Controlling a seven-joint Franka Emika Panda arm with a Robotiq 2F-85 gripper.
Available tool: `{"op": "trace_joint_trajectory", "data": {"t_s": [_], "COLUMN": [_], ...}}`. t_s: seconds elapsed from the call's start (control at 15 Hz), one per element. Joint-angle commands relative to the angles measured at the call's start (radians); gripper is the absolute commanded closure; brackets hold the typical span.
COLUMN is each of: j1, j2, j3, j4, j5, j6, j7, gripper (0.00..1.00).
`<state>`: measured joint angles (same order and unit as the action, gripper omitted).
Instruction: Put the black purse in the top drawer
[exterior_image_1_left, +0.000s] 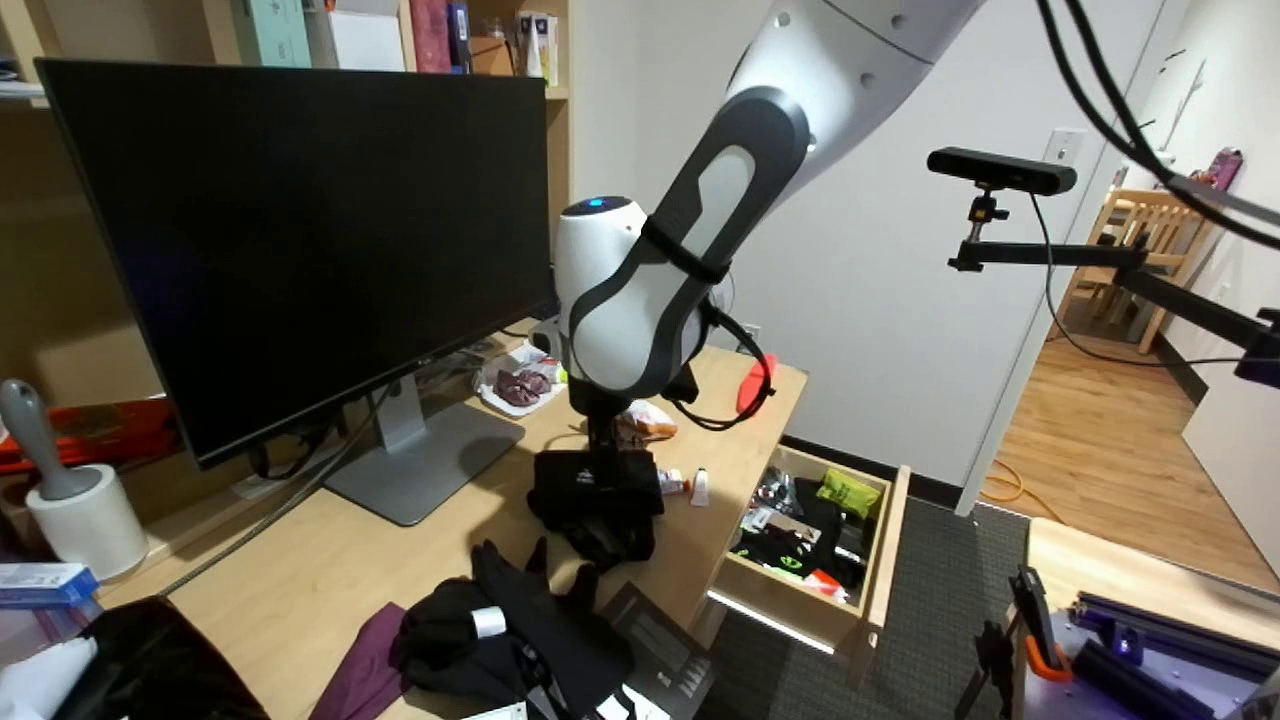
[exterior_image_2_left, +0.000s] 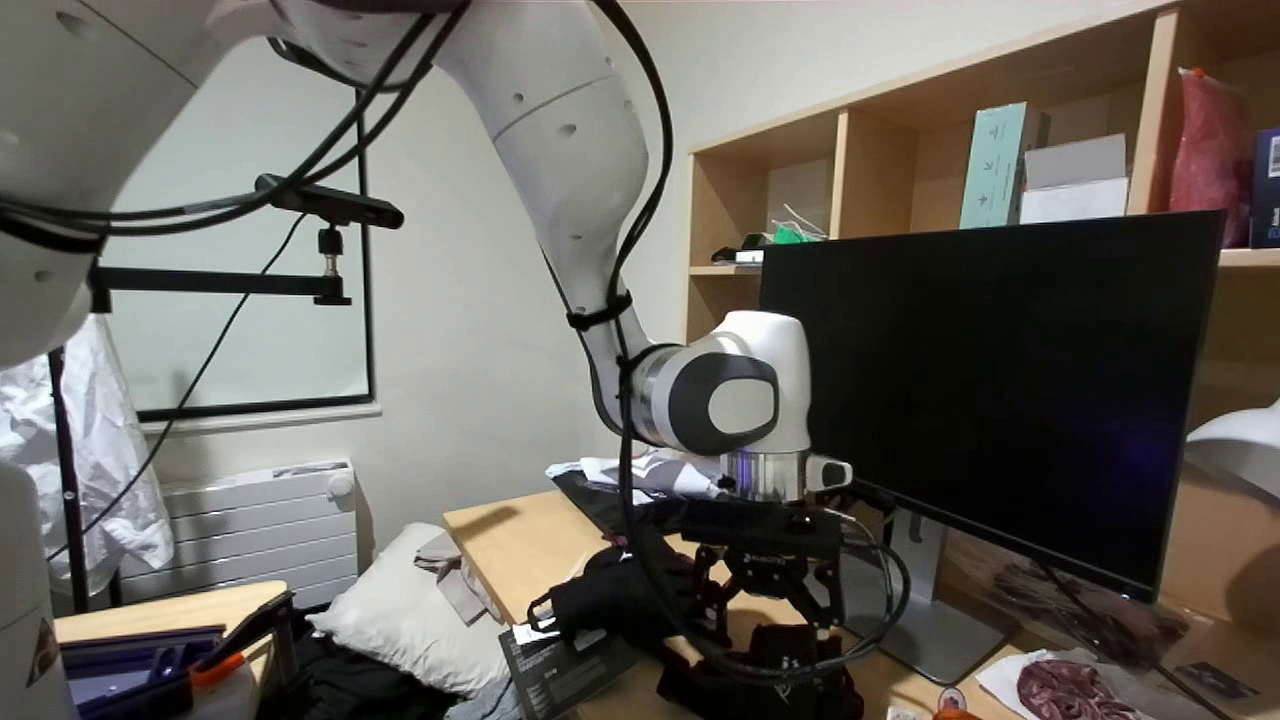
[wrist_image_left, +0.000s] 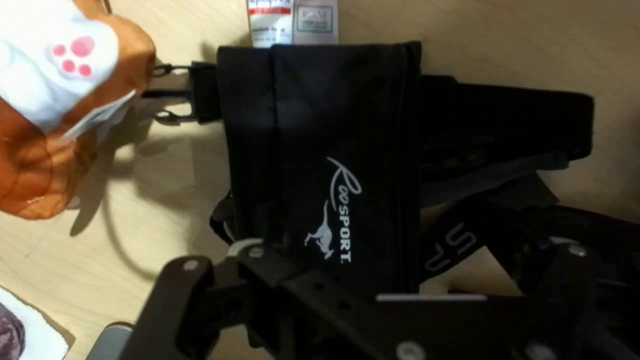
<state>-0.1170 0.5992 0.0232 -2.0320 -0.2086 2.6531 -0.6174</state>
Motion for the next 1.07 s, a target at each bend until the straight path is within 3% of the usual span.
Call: {"op": "trace_joint_trajectory", "data": {"t_s": [0.0, 0.47, 0.53, 0.6, 1.0], "j1": [-0.046, -0.07, -0.066, -0.066, -0.075], "j2": [0.061, 0.131, 0.137, 0.142, 0.157], "j3": [0.048, 0.078, 0.073, 0.073, 0.082], "j4": [0.041, 0.101, 0.109, 0.115, 0.147], "j5": [0.0, -0.003, -0.008, -0.008, 0.003], "j6": [0.096, 0.129, 0.125, 0.124, 0.101], "j7": [-0.061, -0.074, -0.07, -0.07, -0.069], "gripper": [0.0, 0.0, 0.25, 0.26, 0.66]}}
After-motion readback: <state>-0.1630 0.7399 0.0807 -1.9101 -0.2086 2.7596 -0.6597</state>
